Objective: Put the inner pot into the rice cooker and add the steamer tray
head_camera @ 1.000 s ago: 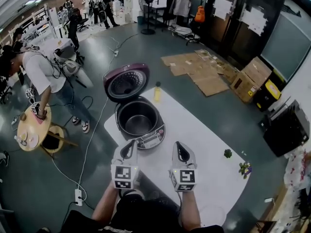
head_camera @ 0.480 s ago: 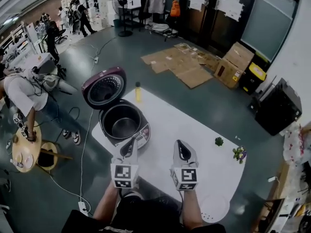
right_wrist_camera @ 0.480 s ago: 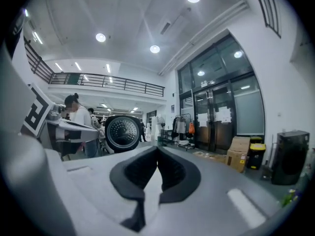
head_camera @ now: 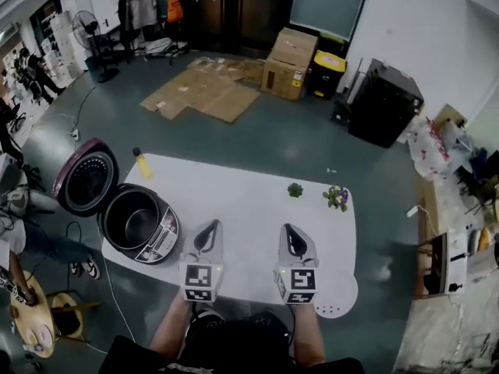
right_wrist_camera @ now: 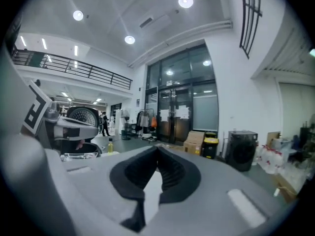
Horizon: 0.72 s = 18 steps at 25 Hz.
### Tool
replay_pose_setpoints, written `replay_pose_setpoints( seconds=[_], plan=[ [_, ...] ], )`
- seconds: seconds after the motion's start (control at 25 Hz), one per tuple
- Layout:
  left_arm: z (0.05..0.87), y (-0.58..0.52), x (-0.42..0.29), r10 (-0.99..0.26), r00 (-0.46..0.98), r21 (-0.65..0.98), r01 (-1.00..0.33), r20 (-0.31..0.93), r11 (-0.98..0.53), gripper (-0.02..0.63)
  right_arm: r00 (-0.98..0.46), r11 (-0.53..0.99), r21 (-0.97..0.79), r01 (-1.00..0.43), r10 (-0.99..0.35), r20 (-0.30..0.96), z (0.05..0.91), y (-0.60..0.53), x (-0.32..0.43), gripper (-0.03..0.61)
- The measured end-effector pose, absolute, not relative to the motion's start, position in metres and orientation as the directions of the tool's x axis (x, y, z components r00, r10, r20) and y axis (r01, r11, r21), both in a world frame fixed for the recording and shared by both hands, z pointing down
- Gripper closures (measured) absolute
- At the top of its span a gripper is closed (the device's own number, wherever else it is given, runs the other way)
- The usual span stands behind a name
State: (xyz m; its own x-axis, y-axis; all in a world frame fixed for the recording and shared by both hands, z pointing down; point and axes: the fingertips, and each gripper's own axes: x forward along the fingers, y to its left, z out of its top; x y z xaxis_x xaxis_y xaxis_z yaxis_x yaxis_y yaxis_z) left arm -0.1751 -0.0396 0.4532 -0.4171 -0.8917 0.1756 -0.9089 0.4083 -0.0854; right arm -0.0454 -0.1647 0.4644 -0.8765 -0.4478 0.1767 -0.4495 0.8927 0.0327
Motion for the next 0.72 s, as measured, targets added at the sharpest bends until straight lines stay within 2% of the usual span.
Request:
replay_pose_setpoints(
  seconds=[0.36, 0.72],
  plan=[
    [0.479, -0.16, -0.073, -0.972, -0.091, -0.07, -0.995, 0.215, 0.077, 0.603, -0.666, 0.685, 0.021, -0.729, -0.715, 0.213, 0.486, -0.238, 0.094, 0.573],
    [0.528, -0.221, 0.055, -0.927, 0.232, -0.023, -0.968, 0.295, -0.249, 0.603, -0.377, 0.396, 0.005, -0.918, -0.878, 0.296, 0.53, -0.245, 0.243, 0.572]
  ],
)
